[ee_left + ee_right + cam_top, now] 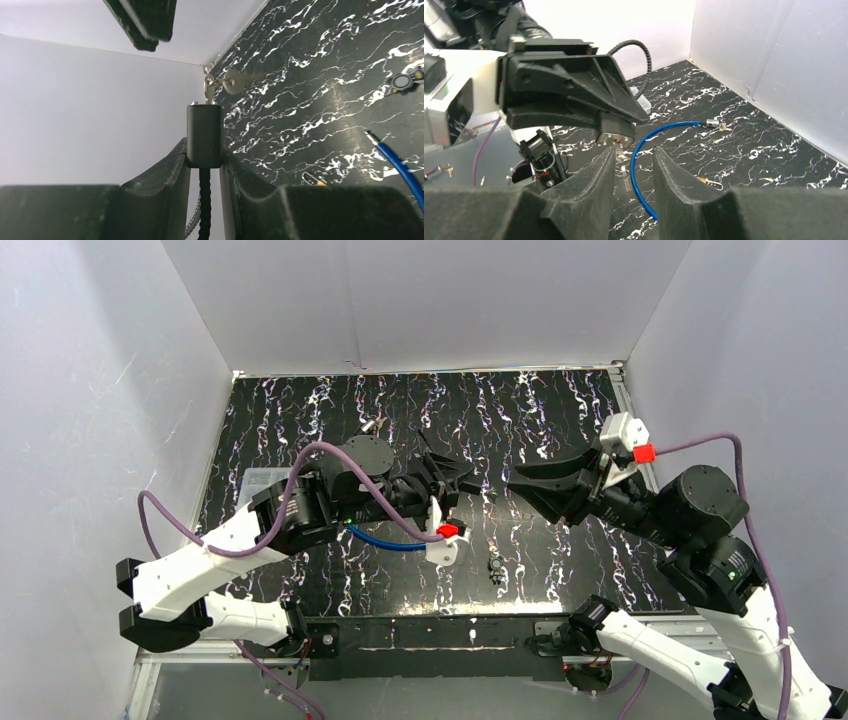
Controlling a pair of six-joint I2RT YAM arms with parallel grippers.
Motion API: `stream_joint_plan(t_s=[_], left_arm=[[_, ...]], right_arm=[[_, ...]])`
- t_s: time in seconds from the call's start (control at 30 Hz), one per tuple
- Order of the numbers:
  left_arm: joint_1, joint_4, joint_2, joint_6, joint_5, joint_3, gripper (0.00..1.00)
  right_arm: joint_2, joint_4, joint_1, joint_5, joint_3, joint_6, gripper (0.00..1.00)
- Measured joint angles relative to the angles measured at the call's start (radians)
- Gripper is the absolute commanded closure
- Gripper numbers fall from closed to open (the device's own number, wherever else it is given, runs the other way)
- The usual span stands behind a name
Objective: Unlock with the key
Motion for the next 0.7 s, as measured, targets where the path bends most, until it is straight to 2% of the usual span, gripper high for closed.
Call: stream_joint_plan(t_s=[0.27, 0.43, 0.6, 0.7], left_arm=[[0.0, -0.095, 0.045, -0.104, 0.02, 0.11, 1.0], [0.0, -0.171, 0.116, -0.184, 0.032, 0.237, 1.0], [0.0, -0.246, 0.168, -0.242, 0.045, 0.303, 1.0], [0.0, -0.298, 0.193, -0.265, 0.053, 0.331, 1.0]], right_arm=[[-0.045, -0.003, 0.0, -0.115, -0.011, -0.148, 0.61], [-0.014, -0.016, 0.003, -0.151, -0.011, -0.234, 0.63], [0.021, -0.019, 0.011, -0.156, -0.011, -0.285, 0.7], [0.029, -0.02, 0.014, -0.156, -0.011, -0.306, 0.78]])
